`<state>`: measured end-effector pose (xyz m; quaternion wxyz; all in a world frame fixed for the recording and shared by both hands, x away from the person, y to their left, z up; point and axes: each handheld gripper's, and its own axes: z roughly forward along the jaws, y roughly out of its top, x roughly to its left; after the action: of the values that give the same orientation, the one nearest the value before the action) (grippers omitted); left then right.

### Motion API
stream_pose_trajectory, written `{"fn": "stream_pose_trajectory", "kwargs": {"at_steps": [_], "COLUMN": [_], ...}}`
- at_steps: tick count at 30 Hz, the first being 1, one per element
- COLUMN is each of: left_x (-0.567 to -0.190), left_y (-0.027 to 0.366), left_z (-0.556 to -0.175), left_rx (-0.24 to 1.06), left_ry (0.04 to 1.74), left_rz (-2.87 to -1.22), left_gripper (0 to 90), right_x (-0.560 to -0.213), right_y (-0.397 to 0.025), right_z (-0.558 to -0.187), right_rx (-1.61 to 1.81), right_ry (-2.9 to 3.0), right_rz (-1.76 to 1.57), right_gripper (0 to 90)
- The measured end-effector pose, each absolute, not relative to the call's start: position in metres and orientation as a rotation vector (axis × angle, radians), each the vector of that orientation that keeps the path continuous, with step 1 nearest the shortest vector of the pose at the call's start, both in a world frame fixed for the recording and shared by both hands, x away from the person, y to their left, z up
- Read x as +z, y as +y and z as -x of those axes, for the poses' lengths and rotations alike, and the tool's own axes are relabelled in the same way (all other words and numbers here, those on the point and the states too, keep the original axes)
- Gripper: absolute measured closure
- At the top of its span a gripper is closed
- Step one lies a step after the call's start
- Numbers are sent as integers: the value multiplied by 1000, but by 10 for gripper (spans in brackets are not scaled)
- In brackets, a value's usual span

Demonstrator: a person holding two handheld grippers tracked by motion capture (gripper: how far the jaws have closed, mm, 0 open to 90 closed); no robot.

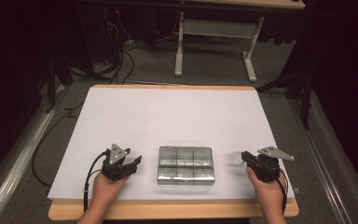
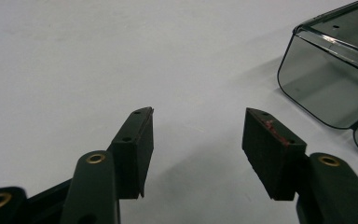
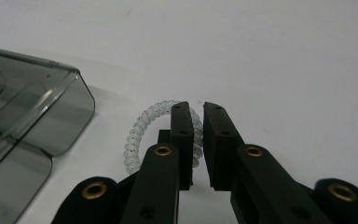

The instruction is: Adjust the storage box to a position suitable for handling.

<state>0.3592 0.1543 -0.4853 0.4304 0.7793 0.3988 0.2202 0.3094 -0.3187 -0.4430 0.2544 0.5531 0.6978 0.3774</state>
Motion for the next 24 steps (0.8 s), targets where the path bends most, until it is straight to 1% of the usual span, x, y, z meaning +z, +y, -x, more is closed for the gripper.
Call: {"fn": "stream_pose_trajectory", "kwargs": {"at_steps": [5, 14, 16, 19, 22, 23, 24], "left_x": [-485, -485, -485, -485, -485, -485, -485], "left_y": [154, 154, 154, 153, 153, 153, 153], "left_z": [-359, -359, -359, -358, -357, -358, -358], "left_rx": [552, 554, 549, 553, 546, 530, 510], "left_ry": [996, 986, 980, 960, 949, 938, 915], "left_rz": [-1945, -1948, -1948, -1955, -1962, -1963, -1972], "left_gripper": [441, 436, 439, 447, 456, 474, 599], "right_x": [-462, -477, -479, -477, -474, -472, -469], "right_y": [-335, -343, -344, -346, -345, -344, -341], "right_z": [-300, -298, -298, -296, -293, -291, -285], "right_rx": [1004, 950, 958, 975, 981, 985, 998], "right_ry": [1871, 1868, 1862, 1829, 1809, 1801, 1785], "right_rz": [-1572, -1600, -1599, -1585, -1569, -1553, -1530], "right_gripper": [834, 828, 810, 745, 736, 732, 729]}}
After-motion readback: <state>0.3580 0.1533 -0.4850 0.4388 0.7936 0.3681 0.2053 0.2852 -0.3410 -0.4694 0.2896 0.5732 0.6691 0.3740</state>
